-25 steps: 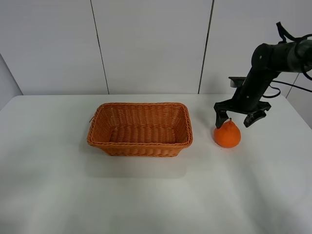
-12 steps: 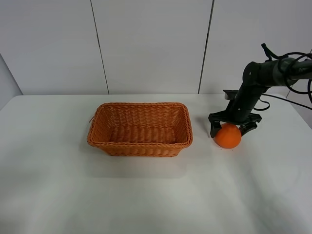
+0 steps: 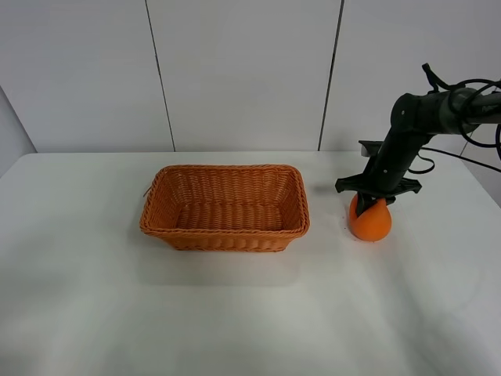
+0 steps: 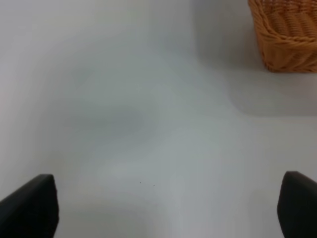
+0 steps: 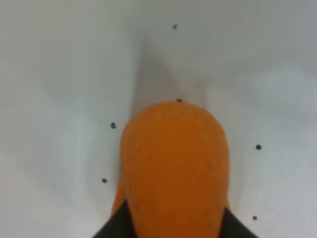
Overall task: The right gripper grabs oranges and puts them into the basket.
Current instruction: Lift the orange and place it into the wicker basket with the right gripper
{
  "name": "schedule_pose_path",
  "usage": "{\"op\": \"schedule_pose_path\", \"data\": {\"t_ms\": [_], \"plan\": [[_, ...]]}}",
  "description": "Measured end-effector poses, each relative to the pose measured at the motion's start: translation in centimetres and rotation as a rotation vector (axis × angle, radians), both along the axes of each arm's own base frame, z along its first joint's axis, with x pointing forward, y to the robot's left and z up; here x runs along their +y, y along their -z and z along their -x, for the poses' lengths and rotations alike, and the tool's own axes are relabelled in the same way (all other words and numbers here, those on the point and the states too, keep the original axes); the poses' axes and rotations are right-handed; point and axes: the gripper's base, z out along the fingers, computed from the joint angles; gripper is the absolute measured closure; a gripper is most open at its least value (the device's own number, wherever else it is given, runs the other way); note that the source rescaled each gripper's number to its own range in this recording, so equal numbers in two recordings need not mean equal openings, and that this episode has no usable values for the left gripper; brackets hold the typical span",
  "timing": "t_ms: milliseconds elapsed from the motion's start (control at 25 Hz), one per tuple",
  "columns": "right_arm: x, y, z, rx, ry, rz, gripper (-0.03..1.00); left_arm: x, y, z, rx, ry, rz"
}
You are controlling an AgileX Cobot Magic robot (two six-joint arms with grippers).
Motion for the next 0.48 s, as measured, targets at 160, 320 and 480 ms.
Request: {"op": "schedule_pose_path", "data": {"t_ms": [160, 320, 480], "plan": [[0.0, -1.9, -0.7, 0.006, -0.015, 0.003, 0.97, 0.0, 0.0, 0.0, 0.000, 0.000, 0.000], [0.1, -6.1, -1.7, -0.069, -0.029, 0.006, 0.97, 0.0, 0.0, 0.0, 0.000, 0.000, 0.000], [0.3, -11.3, -2.0, -0.168, -0.054, 0.031, 0.97, 0.0, 0.0, 0.0, 0.000, 0.000, 0.000]]}}
